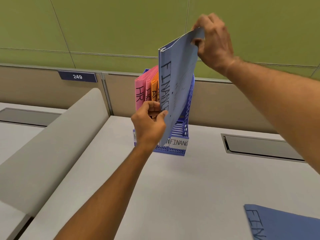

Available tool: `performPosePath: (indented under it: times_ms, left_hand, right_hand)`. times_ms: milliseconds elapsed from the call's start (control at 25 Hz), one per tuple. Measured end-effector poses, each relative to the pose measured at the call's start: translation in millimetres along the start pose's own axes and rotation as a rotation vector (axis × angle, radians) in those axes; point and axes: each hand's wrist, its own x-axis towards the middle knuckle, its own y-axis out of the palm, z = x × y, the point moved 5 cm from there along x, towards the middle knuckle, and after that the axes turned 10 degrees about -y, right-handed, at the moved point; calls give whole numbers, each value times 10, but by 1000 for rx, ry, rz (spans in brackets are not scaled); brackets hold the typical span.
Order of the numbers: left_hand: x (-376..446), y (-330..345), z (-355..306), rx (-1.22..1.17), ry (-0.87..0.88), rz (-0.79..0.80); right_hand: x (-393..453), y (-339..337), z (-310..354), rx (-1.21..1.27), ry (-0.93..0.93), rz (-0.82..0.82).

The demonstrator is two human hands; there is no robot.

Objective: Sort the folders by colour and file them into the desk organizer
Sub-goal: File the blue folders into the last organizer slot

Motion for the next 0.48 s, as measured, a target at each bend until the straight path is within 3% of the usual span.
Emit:
performPosePath:
  times_ms: [480]
  left_hand:
    - [423, 474, 196, -37, -48, 40]
  right_hand:
    - [222, 259, -342, -58, 7, -6]
